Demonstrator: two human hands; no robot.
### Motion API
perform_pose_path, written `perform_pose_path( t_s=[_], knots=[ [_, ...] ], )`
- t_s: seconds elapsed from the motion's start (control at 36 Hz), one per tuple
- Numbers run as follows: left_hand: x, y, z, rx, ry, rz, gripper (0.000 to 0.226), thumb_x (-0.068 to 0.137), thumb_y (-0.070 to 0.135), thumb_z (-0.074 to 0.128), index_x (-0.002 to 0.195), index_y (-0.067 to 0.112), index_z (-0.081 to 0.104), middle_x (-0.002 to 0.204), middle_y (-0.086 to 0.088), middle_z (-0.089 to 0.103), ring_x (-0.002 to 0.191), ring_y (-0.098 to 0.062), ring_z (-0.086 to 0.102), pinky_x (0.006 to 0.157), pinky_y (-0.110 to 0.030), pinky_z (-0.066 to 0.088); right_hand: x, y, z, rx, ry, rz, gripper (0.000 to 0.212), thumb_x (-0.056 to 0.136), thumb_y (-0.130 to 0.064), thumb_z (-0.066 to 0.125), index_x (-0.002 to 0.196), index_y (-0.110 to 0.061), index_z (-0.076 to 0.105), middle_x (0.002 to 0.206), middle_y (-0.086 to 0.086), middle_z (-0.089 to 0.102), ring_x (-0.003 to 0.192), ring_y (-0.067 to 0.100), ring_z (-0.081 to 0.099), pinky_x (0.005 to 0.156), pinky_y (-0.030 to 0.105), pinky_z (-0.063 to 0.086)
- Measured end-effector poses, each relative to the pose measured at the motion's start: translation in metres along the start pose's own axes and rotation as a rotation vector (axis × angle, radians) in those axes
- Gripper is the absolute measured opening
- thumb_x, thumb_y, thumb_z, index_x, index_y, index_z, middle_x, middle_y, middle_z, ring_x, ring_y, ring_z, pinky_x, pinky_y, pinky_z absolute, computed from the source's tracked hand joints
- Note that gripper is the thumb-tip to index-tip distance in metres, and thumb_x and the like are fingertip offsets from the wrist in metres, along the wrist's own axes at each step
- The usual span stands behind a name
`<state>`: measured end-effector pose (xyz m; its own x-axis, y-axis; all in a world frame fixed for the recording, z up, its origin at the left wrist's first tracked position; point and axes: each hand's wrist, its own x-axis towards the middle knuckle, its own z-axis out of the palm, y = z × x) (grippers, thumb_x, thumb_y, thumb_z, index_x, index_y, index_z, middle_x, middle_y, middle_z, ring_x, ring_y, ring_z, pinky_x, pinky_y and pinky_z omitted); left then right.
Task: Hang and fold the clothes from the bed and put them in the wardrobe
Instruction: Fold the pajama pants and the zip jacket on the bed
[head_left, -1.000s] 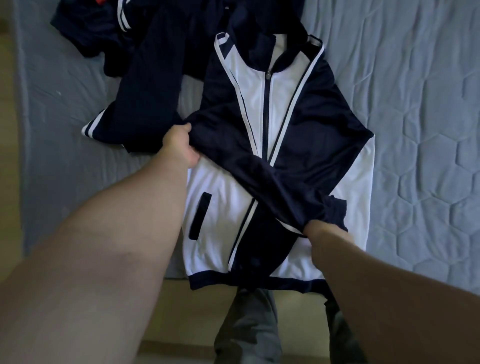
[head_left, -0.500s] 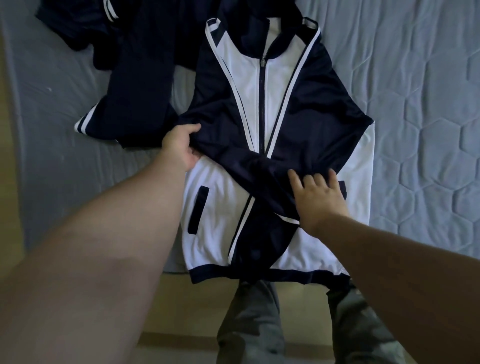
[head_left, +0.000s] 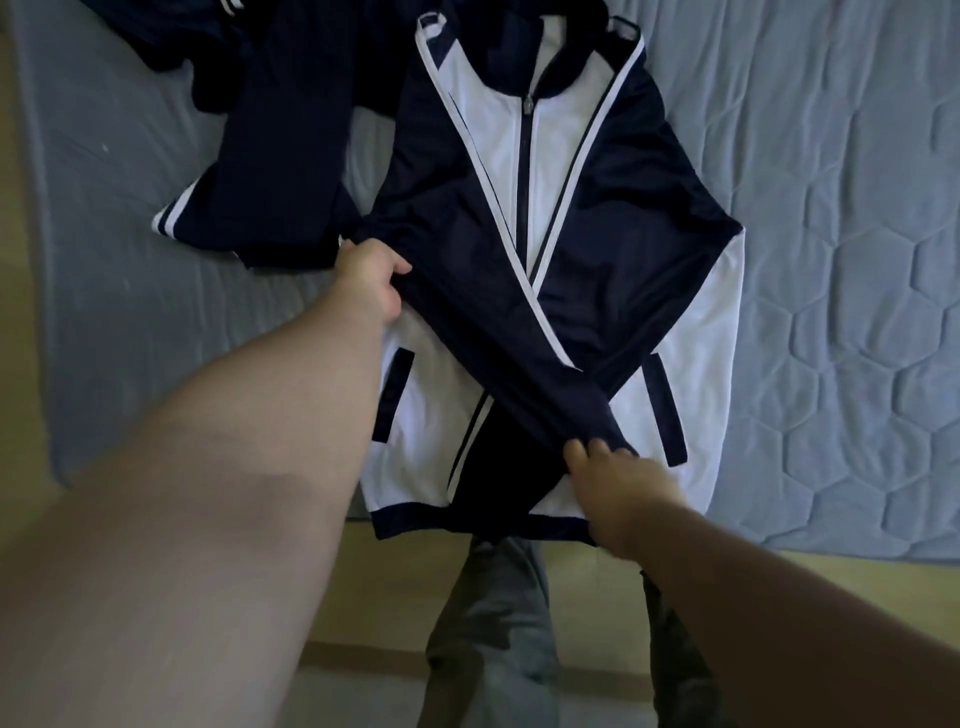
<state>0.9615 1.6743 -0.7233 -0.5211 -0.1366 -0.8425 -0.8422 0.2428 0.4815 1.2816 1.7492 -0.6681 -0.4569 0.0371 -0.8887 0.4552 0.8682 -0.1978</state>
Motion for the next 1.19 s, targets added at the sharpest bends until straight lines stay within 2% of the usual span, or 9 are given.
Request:
perform_pose_path(
  t_s=[0.14,0.31,0.42,0.58,0.72,0.81,0.92,1.08,1.19],
  knots=[
    [-0.004,-0.019,0.000,0.018,-0.013,0.081,0.087,0.074,-0.019,0.052,0.147,0.028,0.037,0.121,-0.006,0.062,0.104,-0.030,0.063,0.086,-0.051,0.057,0.015,-0.024,0.020,0.087,-0.170,-0.044,0.047,0.094,-0.045,0.051,0.132,-0.018,0.041,0.129,0.008,0.052,0.114,0.034,0.057,0.079,0.042,0.044],
    [-0.007,-0.047,-0.012,0.121,0.008,0.061,0.041,0.083,-0.008,0.061,0.118,0.014,0.061,0.110,-0.008,0.070,0.093,-0.024,0.069,0.070,-0.036,0.061,0.028,-0.028,0.011,0.042,0.415,0.135,0.031,0.089,-0.021,0.050,0.120,-0.018,0.046,0.119,0.009,0.048,0.105,0.030,0.049,0.076,0.038,0.033],
    [-0.012,-0.068,-0.024,0.143,-0.032,0.058,0.020,0.090,-0.004,0.062,0.099,0.014,0.065,0.102,-0.006,0.072,0.085,-0.018,0.070,0.057,-0.024,0.057,0.032,-0.019,0.005,0.171,0.419,0.367,0.039,0.084,-0.014,0.052,0.119,-0.016,0.034,0.118,0.011,0.042,0.102,0.029,0.047,0.075,0.037,0.034],
    [-0.004,-0.091,-0.042,0.292,0.001,0.089,0.018,0.095,0.002,0.062,0.112,0.009,0.067,0.108,-0.006,0.070,0.099,-0.023,0.070,0.077,-0.032,0.061,0.042,0.001,0.013,0.542,0.155,0.350,0.028,0.087,-0.008,0.048,0.100,-0.019,0.026,0.082,0.000,0.045,0.065,0.019,0.045,0.065,0.039,0.039],
    [0.000,-0.090,-0.043,0.527,0.131,0.222,0.016,0.083,0.006,0.070,0.075,0.017,0.062,0.079,0.002,0.067,0.085,-0.026,0.071,0.080,-0.037,0.061,0.047,0.003,0.005,0.409,0.255,0.336,0.033,0.083,-0.027,0.057,0.100,-0.021,0.029,0.102,0.003,0.044,0.093,0.028,0.053,0.069,0.039,0.039],
    [-0.007,-0.076,-0.032,0.629,0.259,0.282,0.027,0.074,0.022,0.069,0.094,0.009,0.055,0.091,-0.002,0.065,0.085,-0.028,0.068,0.072,-0.033,0.057,0.057,0.004,-0.018,0.328,0.426,0.379,0.038,0.085,-0.039,0.053,0.112,-0.018,0.039,0.116,0.009,0.047,0.110,0.031,0.049,0.075,0.041,0.035],
    [-0.016,-0.049,-0.011,0.810,0.416,0.381,0.057,0.079,0.037,0.067,0.122,0.009,0.043,0.128,-0.010,0.053,0.107,-0.032,0.061,0.085,-0.042,0.053,0.074,0.013,-0.062,0.396,0.609,0.479,0.033,0.089,-0.031,0.049,0.115,-0.012,0.045,0.121,0.013,0.046,0.112,0.034,0.047,0.079,0.041,0.037],
    [-0.010,0.002,0.036,1.099,0.410,0.662,0.047,0.093,0.033,0.060,0.131,0.009,0.047,0.136,-0.011,0.043,0.117,-0.032,0.054,0.095,-0.046,0.047,0.104,0.046,-0.127,0.535,0.719,0.447,0.031,0.094,-0.022,0.050,0.120,-0.007,0.041,0.129,0.015,0.039,0.113,0.034,0.046,0.073,0.038,0.036],
    [0.007,0.037,0.066,1.103,0.323,0.717,0.053,0.098,0.042,0.054,0.136,0.007,0.044,0.140,-0.012,0.042,0.117,-0.034,0.056,0.089,-0.044,0.051,0.127,0.066,-0.168,0.640,0.773,0.455,0.039,0.097,-0.021,0.048,0.131,-0.006,0.038,0.141,0.015,0.034,0.115,0.036,0.050,0.073,0.038,0.035]
  ],
)
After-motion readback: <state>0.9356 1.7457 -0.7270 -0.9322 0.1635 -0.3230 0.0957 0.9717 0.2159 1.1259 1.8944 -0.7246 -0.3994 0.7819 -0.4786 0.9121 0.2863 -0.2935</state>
